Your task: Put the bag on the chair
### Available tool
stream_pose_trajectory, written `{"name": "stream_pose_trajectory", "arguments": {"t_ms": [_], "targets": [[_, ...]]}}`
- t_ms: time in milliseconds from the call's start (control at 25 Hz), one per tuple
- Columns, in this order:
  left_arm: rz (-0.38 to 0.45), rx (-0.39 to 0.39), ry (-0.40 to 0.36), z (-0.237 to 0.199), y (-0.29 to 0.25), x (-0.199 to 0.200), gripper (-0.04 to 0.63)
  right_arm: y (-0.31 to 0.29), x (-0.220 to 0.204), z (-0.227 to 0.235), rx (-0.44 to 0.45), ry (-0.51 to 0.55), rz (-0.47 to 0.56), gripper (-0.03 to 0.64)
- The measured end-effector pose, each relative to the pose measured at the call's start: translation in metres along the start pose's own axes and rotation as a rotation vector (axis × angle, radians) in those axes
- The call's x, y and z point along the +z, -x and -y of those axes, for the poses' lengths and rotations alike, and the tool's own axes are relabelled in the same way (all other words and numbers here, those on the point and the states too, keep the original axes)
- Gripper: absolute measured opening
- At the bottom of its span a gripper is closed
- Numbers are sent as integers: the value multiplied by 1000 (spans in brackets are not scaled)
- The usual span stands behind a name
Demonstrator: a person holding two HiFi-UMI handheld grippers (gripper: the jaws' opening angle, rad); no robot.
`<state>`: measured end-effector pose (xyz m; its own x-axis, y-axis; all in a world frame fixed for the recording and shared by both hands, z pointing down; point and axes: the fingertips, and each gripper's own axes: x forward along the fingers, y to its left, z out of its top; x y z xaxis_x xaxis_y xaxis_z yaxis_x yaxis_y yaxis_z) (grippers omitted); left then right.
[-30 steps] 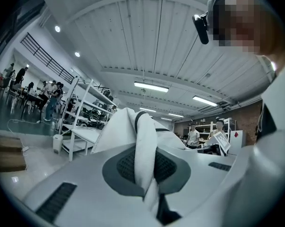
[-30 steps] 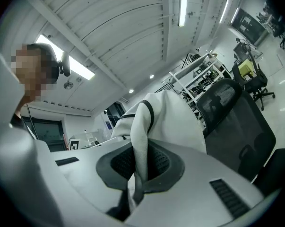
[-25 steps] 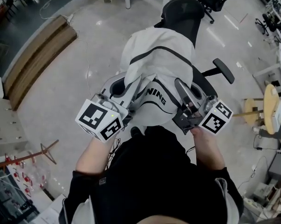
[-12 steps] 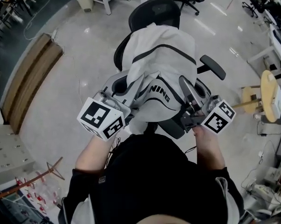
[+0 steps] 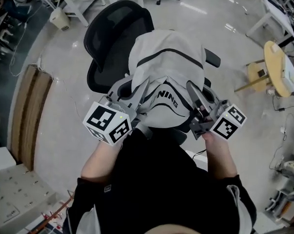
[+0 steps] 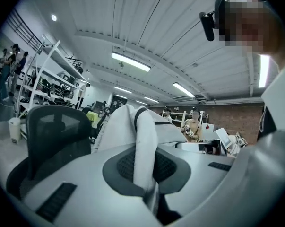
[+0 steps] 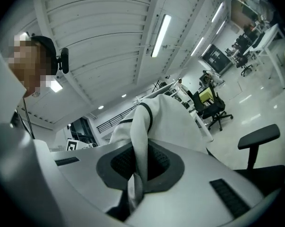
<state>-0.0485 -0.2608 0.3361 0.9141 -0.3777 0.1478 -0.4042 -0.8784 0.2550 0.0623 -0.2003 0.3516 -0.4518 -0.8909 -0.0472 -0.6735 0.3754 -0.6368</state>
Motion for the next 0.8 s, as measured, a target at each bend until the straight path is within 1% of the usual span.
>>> {"name": "stream_pose_trajectory", "arguments": {"t_ms": [240, 360, 440, 600, 800], "targets": [[-79, -134, 45, -11, -60, -25, 26, 21, 3, 44, -180, -2, 58, 32], [-129, -209, 55, -12, -98, -37, 26, 33, 7, 75, -288, -7, 91, 32], [-163, -245, 60, -16, -120, -46, 26, 37, 8, 96, -349, -15, 111, 32], [-230, -277, 64, -26, -153, -65, 26, 43, -3, 128, -423, -65, 123, 32], [-313, -283, 86, -38, -185, -90, 28, 47, -21, 158, -482, -116, 116, 32]]}}
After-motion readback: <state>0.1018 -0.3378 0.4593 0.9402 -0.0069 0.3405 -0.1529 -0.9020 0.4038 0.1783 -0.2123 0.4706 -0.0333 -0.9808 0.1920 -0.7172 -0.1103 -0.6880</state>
